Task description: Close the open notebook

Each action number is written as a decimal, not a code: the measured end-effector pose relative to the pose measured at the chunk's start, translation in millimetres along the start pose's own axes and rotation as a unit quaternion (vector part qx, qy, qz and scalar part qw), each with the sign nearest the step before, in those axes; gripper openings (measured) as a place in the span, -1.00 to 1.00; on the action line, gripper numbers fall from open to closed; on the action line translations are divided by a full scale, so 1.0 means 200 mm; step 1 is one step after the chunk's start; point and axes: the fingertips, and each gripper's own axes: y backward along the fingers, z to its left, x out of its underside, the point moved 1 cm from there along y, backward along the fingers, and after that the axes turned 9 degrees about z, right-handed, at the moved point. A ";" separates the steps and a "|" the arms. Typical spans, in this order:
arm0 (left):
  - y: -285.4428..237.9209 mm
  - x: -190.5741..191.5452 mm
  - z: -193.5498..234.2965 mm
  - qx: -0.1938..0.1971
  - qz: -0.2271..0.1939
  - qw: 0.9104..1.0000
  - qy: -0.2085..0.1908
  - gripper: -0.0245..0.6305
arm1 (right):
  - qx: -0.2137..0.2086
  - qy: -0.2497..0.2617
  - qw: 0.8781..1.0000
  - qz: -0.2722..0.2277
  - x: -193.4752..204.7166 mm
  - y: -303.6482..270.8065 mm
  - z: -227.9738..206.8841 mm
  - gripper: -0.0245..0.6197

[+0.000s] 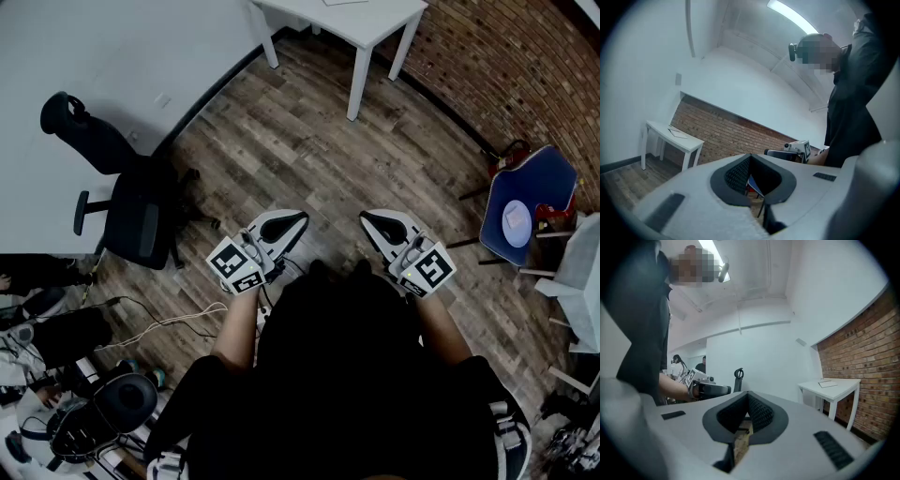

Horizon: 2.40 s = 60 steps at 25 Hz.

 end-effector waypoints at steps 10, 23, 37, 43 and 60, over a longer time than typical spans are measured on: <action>0.08 0.05 0.10 -0.017 -0.011 1.000 0.005 -0.88 | 0.002 -0.002 1.000 0.025 0.07 -0.12 0.00 -0.93; 0.20 0.08 0.33 -0.007 -0.022 0.999 0.026 -0.88 | 0.054 -0.026 0.998 0.032 -0.01 -0.15 -0.16 -0.93; -0.11 -0.12 0.88 -0.014 0.004 1.000 0.026 -0.88 | 0.034 -0.047 0.998 0.011 -0.12 -0.48 -0.79 -0.93; -0.31 -0.28 1.12 -0.034 0.010 0.999 0.028 -0.88 | 0.015 -0.051 0.999 0.004 -0.20 -0.58 -1.13 -0.93; -0.23 -0.43 2.02 -0.095 0.000 0.992 0.079 -0.88 | -0.030 -0.104 0.994 0.020 -0.27 -1.50 -1.72 -0.93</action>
